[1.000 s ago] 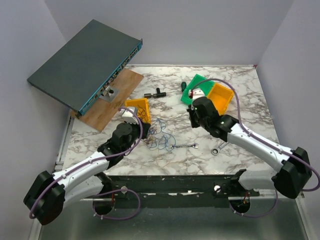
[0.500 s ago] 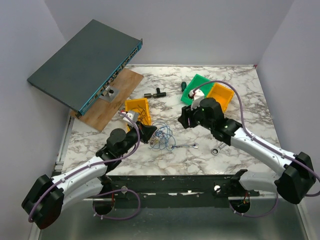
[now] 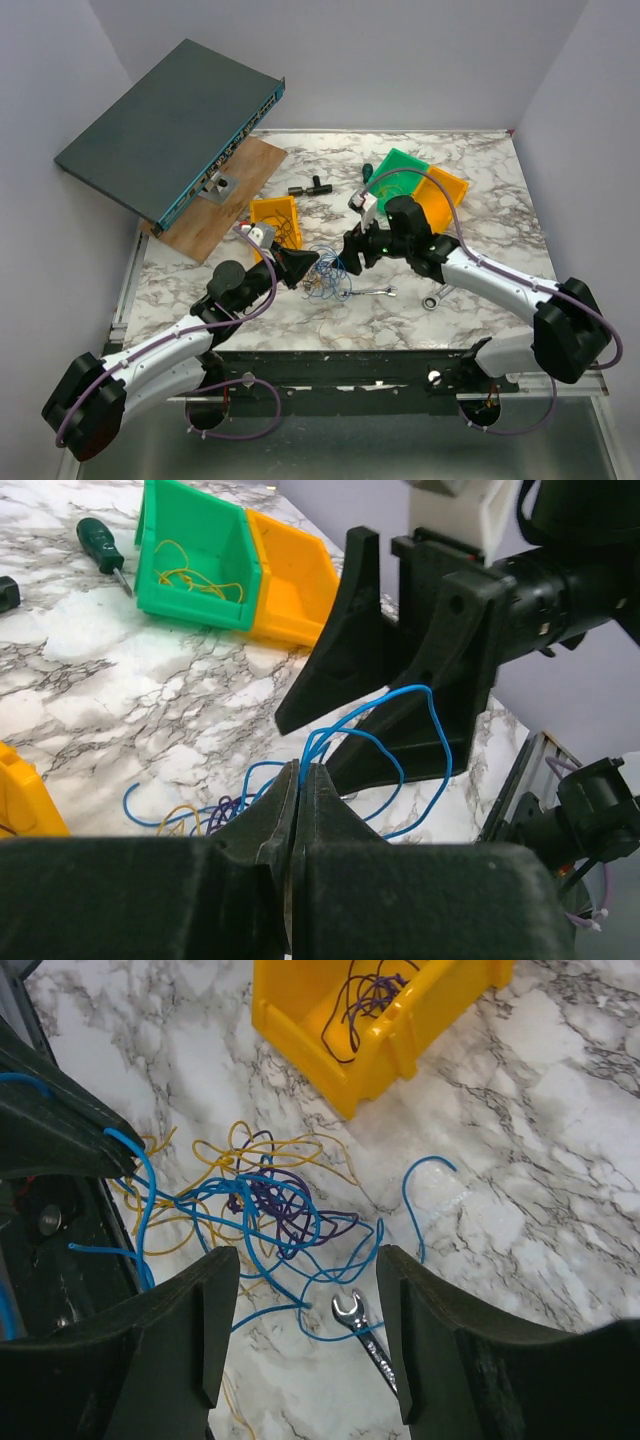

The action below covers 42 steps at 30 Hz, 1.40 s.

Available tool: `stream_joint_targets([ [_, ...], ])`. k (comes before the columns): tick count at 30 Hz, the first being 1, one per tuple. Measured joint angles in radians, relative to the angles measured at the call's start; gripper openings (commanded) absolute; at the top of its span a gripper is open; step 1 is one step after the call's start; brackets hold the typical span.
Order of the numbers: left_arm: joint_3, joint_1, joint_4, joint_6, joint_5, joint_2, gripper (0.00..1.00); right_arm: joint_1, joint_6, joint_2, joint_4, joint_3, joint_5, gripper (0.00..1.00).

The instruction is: Untangle the cables

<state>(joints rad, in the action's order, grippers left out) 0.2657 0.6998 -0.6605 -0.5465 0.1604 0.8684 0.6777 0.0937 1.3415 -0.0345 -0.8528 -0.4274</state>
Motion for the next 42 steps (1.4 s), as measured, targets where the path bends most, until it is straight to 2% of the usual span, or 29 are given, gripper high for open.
stream_joint_targets([
  [2,-0.001,0.000,-0.009,0.000,0.009,0.000,0.00,0.000,-0.006,0.034,0.019,-0.001,-0.036,0.27],
  [3,-0.001,0.000,-0.013,0.001,0.012,0.000,0.00,0.000,-0.012,0.054,0.026,-0.004,-0.051,0.06],
  [4,-0.001,0.000,-0.016,0.001,0.014,0.000,0.00,0.000,-0.016,0.074,0.028,-0.008,-0.061,0.01],
  [9,0.003,0.000,0.024,0.003,-0.040,0.000,0.00,-0.005,0.020,0.100,0.024,-0.012,0.017,0.01],
  [16,0.035,0.000,0.211,-0.027,-0.275,-0.006,0.00,-0.119,0.147,-0.036,-0.081,-0.026,0.399,0.01],
  [20,0.047,0.000,0.278,-0.054,-0.371,-0.017,0.00,-0.163,0.214,-0.167,-0.143,-0.023,0.618,0.01],
  [25,0.061,-0.007,0.362,-0.092,-0.480,-0.026,0.00,-0.177,0.267,-0.308,-0.201,-0.023,0.825,0.01],
  [31,0.061,-0.017,0.457,-0.140,-0.588,-0.058,0.00,-0.189,0.327,-0.390,-0.315,-0.023,1.054,0.01],
  [37,0.059,-0.019,0.461,-0.145,-0.597,-0.083,0.00,-0.189,0.338,-0.502,-0.380,-0.023,1.131,0.01],
  [42,0.048,-0.019,0.401,-0.110,-0.524,-0.084,0.00,-0.189,0.312,-0.540,-0.378,-0.024,1.083,0.01],
])
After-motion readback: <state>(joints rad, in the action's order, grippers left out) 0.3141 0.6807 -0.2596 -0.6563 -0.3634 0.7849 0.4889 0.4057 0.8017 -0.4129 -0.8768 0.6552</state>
